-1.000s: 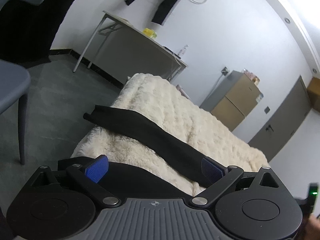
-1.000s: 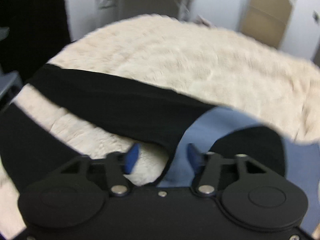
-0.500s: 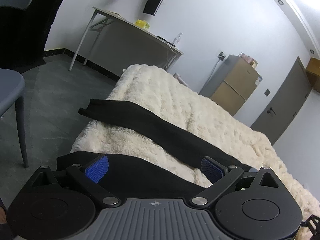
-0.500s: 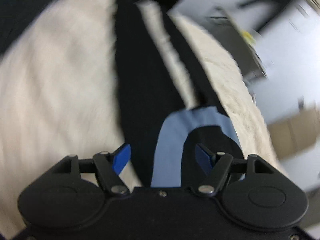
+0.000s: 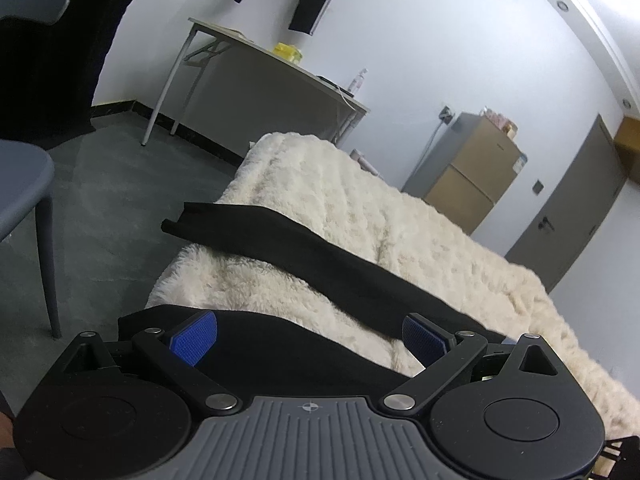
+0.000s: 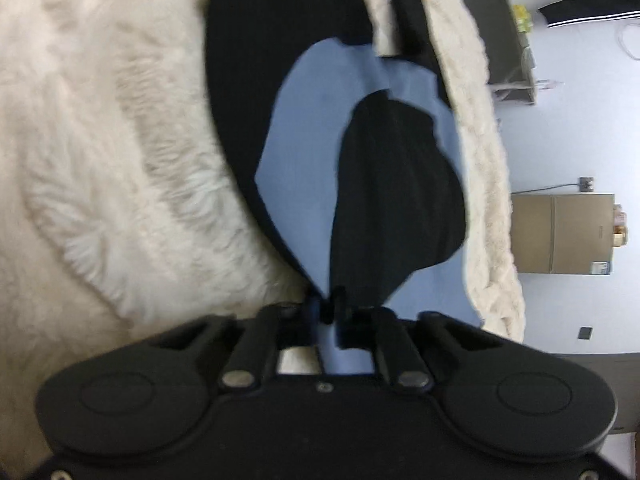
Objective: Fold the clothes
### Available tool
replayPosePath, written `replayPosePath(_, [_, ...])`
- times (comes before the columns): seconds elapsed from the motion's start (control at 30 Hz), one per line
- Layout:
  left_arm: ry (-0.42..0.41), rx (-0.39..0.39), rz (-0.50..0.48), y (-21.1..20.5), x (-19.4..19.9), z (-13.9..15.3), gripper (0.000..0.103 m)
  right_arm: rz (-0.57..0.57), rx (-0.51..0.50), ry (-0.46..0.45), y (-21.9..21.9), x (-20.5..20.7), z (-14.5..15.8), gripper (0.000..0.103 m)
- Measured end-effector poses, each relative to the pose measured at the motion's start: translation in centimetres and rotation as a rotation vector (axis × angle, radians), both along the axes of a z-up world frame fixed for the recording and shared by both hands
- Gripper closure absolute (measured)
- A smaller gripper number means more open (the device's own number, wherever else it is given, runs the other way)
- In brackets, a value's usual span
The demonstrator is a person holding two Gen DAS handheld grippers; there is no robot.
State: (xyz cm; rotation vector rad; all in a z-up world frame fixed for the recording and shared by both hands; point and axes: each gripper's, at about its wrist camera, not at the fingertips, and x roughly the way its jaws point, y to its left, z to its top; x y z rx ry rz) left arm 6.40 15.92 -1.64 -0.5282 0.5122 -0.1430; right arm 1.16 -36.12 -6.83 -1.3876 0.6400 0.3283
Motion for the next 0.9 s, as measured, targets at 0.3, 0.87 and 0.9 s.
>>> replayPosePath(0.3, [0.002,-0.054,0.030,0.9,0.1,-0.1,0.005,0.072,0.002,-0.106,0.1,7.6,7.5,0.101])
replayPosePath(0.87, [0.042,0.023,0.018,-0.4,0.7,-0.3,0.005,-0.064,-0.046,0.190,-4.4,26.7,4.6,0.043])
replayPosePath(0.9, [0.044,0.026,0.017,-0.5,0.8,-0.4,0.005,-0.075,-0.049,0.182,-4.9,27.1,4.7,0.038])
